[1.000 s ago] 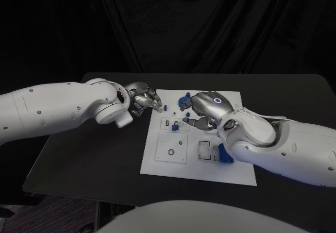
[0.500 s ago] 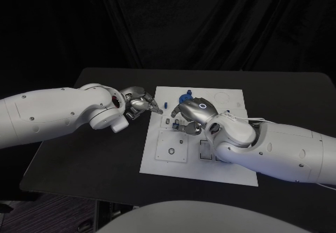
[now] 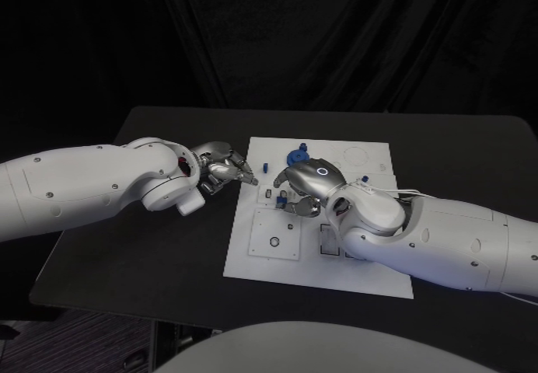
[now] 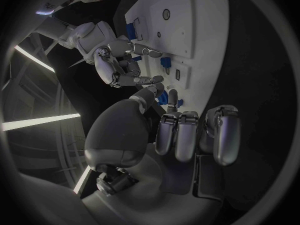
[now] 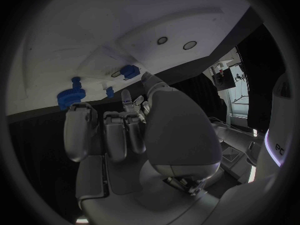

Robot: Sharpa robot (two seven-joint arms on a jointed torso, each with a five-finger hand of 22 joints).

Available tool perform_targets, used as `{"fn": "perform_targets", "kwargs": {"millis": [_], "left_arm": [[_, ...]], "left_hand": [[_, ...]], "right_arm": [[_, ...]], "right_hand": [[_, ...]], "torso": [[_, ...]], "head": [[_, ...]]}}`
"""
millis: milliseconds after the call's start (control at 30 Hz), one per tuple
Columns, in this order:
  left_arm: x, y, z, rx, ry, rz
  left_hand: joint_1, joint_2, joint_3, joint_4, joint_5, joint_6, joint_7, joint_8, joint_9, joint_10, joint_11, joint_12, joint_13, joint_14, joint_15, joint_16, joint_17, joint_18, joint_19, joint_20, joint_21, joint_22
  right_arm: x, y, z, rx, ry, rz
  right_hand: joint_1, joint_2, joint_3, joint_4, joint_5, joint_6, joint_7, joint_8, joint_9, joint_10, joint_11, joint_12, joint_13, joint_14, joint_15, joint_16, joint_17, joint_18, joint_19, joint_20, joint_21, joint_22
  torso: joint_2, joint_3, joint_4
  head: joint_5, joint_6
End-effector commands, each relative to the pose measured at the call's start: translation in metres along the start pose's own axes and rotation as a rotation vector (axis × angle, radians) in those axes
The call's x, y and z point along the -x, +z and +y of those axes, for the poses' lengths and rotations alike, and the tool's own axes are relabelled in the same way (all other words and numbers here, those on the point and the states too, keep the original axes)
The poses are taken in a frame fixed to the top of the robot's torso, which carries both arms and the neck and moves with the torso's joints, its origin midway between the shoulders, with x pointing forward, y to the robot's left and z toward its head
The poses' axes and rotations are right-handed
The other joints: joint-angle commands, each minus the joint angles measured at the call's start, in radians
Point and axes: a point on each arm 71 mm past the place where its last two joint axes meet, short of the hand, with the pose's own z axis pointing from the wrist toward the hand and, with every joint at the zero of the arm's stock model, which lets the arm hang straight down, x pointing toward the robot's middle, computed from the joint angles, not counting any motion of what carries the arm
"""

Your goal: Assemble the parts on the task board

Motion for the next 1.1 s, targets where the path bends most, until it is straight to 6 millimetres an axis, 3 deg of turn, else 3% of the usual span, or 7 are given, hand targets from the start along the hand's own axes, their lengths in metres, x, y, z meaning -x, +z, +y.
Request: {"fn": "perform_targets", "kwargs": {"millis": [33,267,500,633,933,1100], "left_arm": [[-0.0027,-0.0003,-0.0012,-0.017,0.010,0.017],[-0.0045,0.0001,-0.0002,-0.009,0.013,0.032],[-0.0062,0.0008,0.0007,-0.001,0.008,0.046],[-0.0070,0.0013,0.0008,0.000,0.006,0.051],[-0.0076,0.0021,0.0012,0.000,0.005,0.054],[-0.0086,0.0028,0.0016,0.002,-0.002,0.058]], "left_hand": [[-0.001,0.013,0.001,-0.008,0.001,0.011,-0.001,0.007,-0.004,0.105,-0.005,0.003,0.262,0.104,-0.008,0.003,0.263,-0.005,0.027,-0.004,-0.008,0.212],[-0.001,0.015,0.004,-0.013,0.000,0.017,-0.003,0.009,-0.013,0.105,-0.007,0.003,0.262,0.104,-0.009,0.003,0.263,-0.003,0.021,-0.005,-0.015,0.209],[-0.008,0.017,0.006,-0.016,-0.008,0.017,-0.002,0.009,-0.025,0.105,-0.007,0.003,0.262,0.104,-0.010,0.003,0.263,0.000,0.013,-0.006,-0.028,0.204],[-0.009,0.019,0.007,-0.017,-0.012,0.017,-0.002,0.009,-0.028,0.105,-0.007,0.003,0.262,0.104,-0.010,0.003,0.263,0.001,0.011,-0.006,-0.030,0.204],[-0.008,0.025,0.013,-0.021,-0.011,0.020,-0.003,0.011,-0.035,0.105,-0.008,0.003,0.262,0.104,-0.011,0.003,0.263,0.004,0.005,-0.006,-0.041,0.200],[-0.007,0.028,0.016,-0.024,-0.009,0.022,-0.004,0.013,-0.038,0.105,-0.008,0.003,0.262,0.104,-0.011,0.003,0.263,0.005,0.002,-0.006,-0.046,0.198]], "right_arm": [[-0.0005,-0.0005,-0.0021,-0.025,-0.015,0.000],[-0.0020,-0.0007,-0.0036,-0.035,-0.022,0.014],[-0.0042,-0.0004,-0.0046,-0.041,-0.030,0.035],[-0.0062,-0.0001,-0.0054,-0.044,-0.035,0.048],[-0.0097,0.0017,-0.0063,-0.045,-0.039,0.058],[-0.0103,0.0029,-0.0055,-0.038,-0.035,0.047]], "right_hand": [[-0.012,-0.002,-0.005,-0.001,-0.004,-0.007,-0.003,-0.002,-0.001,0.103,0.007,0.003,0.263,0.105,0.006,0.002,0.263,-0.008,0.025,0.005,-0.006,0.202],[-0.009,0.002,-0.015,-0.001,0.005,0.009,-0.005,0.010,0.004,0.103,0.006,0.003,0.263,0.105,0.006,0.002,0.263,-0.006,0.021,0.006,-0.014,0.199],[0.017,0.010,-0.018,-0.013,0.088,0.037,-0.013,0.029,0.024,0.103,-0.001,0.003,0.263,0.105,0.000,0.002,0.263,-0.004,0.015,0.001,-0.020,0.196],[0.018,0.010,-0.018,-0.014,0.098,0.038,-0.014,0.030,0.026,0.103,-0.002,0.003,0.263,0.105,-0.001,0.002,0.263,-0.003,0.015,0.001,-0.022,0.196],[0.021,0.011,-0.017,-0.016,0.113,0.043,-0.015,0.033,0.031,0.103,-0.003,0.003,0.263,0.105,-0.001,0.002,0.263,-0.002,0.012,0.000,-0.027,0.194],[0.034,0.014,-0.007,-0.025,0.170,0.066,-0.021,0.047,0.047,0.103,-0.008,0.003,0.263,0.105,-0.006,0.002,0.263,-0.001,0.010,-0.003,-0.030,0.193]], "torso": [[-0.001,-0.0015,0.0018],[-0.001,-0.0004,-0.0025],[-0.002,0.0001,-0.0023],[-0.002,0.0001,-0.0001],[-0.001,-0.0011,-0.0016],[0.000,-0.0011,0.0001]], "head": [[-0.002,0.000],[0.002,0.000],[-0.001,0.000],[-0.004,0.000],[-0.003,0.000],[-0.004,0.000]]}}
